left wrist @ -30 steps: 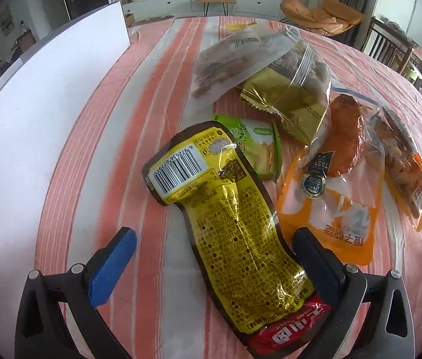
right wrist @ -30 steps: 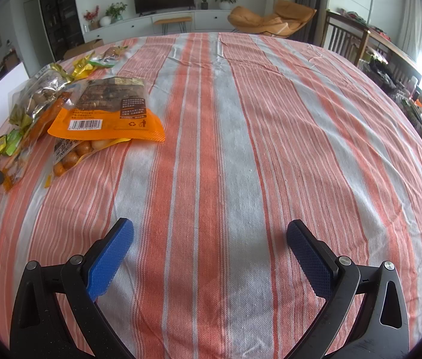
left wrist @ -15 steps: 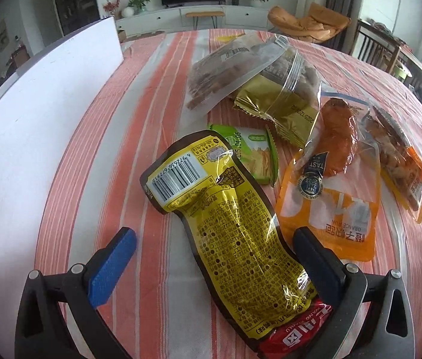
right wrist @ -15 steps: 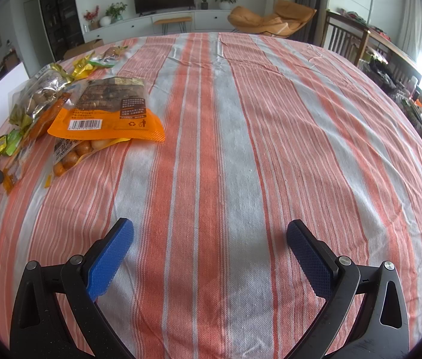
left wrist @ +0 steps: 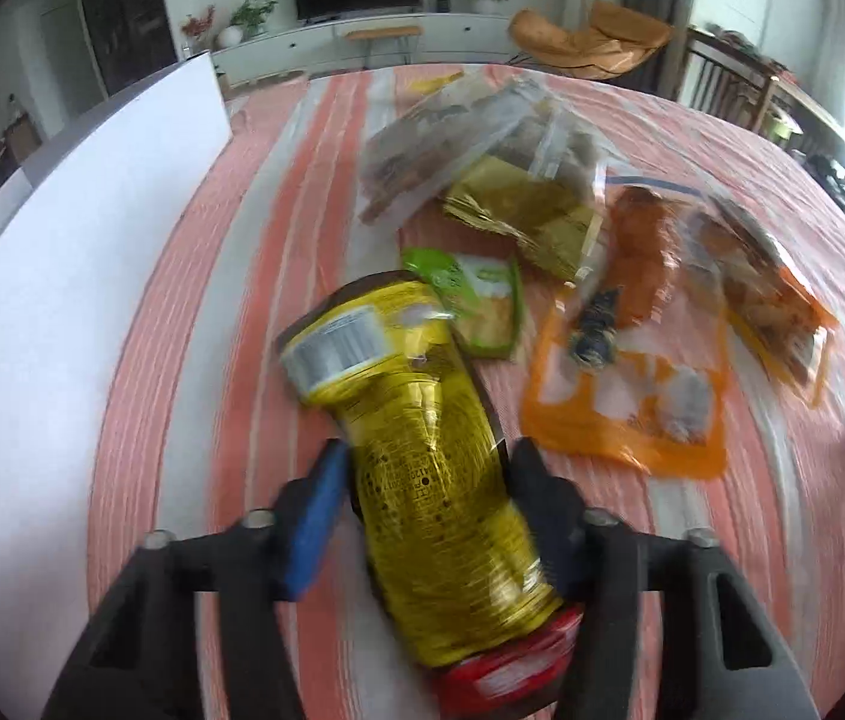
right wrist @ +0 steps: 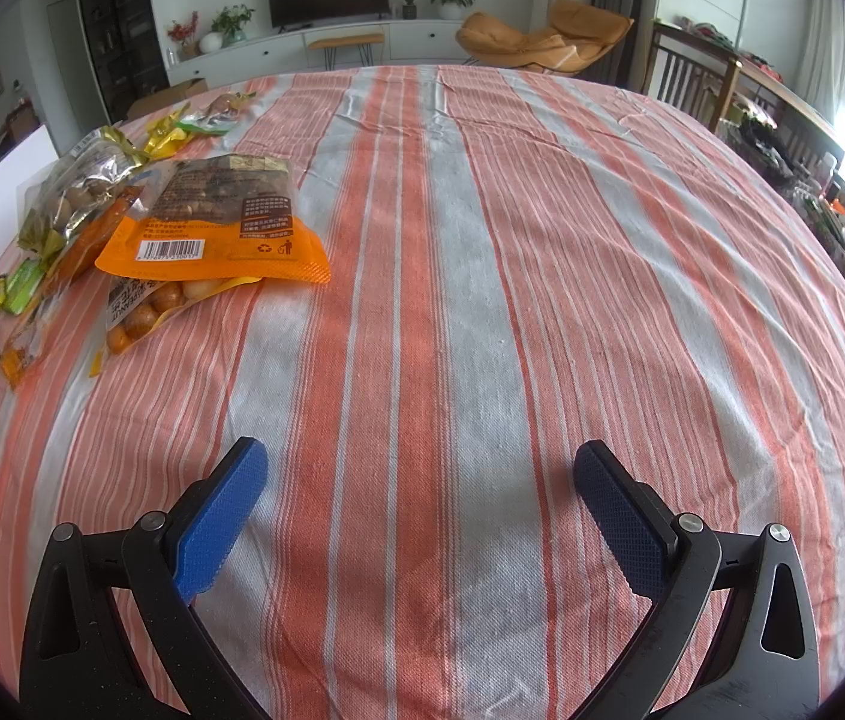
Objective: Organize snacks
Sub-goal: 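Lower the left tool onto the yellow-and-red sausage pouch and close, then lift the yellow pouch with the left tool while the right tool grasps the orange nut bag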
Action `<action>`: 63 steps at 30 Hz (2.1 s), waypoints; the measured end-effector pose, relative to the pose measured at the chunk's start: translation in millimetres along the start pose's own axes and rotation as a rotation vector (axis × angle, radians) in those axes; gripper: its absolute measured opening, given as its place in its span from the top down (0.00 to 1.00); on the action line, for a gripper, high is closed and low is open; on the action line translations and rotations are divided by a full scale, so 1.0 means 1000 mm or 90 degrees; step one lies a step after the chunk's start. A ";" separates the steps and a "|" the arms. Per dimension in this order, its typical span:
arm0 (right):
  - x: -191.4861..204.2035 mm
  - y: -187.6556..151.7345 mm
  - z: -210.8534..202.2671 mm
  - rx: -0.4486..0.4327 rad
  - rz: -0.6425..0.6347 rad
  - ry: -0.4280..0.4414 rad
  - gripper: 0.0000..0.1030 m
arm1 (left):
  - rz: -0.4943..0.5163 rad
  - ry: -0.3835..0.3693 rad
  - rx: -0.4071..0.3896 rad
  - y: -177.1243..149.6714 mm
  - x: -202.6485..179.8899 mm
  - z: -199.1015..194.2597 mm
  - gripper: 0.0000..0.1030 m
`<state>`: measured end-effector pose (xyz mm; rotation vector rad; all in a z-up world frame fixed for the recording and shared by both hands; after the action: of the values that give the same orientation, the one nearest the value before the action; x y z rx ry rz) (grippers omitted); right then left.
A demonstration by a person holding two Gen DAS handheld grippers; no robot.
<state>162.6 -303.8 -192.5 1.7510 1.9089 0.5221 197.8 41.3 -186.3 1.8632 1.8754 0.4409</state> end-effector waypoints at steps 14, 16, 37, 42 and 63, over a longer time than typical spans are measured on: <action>0.000 0.000 0.000 0.000 0.000 0.000 0.00 | 0.013 -0.010 0.008 -0.051 0.017 -0.027 0.07; 0.000 0.000 0.000 0.000 0.000 0.000 0.00 | 0.006 -0.004 -0.005 -0.051 0.020 -0.026 0.02; 0.000 -0.001 0.000 -0.001 0.000 0.004 0.00 | -0.002 -0.002 -0.021 -0.054 0.021 -0.026 0.00; -0.005 0.016 -0.018 -0.039 0.101 0.096 0.02 | -0.006 -0.002 -0.026 -0.056 0.022 -0.027 0.00; 0.089 0.126 0.071 0.088 -0.022 0.259 0.34 | -0.006 -0.003 -0.027 -0.054 0.022 -0.027 0.00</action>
<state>301.3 -205.9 -184.3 1.7964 2.2950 0.8008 137.9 63.6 -194.1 1.8255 1.8572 0.4685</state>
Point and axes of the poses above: each gripper's, at about its wrist camera, not at the fingertips, and z roughly the way its jaws point, x to its left, y to its top, the point moved 9 cm from there along z, roughly the way its jaws point, and after that the axes turned 9 degrees about -z, right-handed, at the moved point
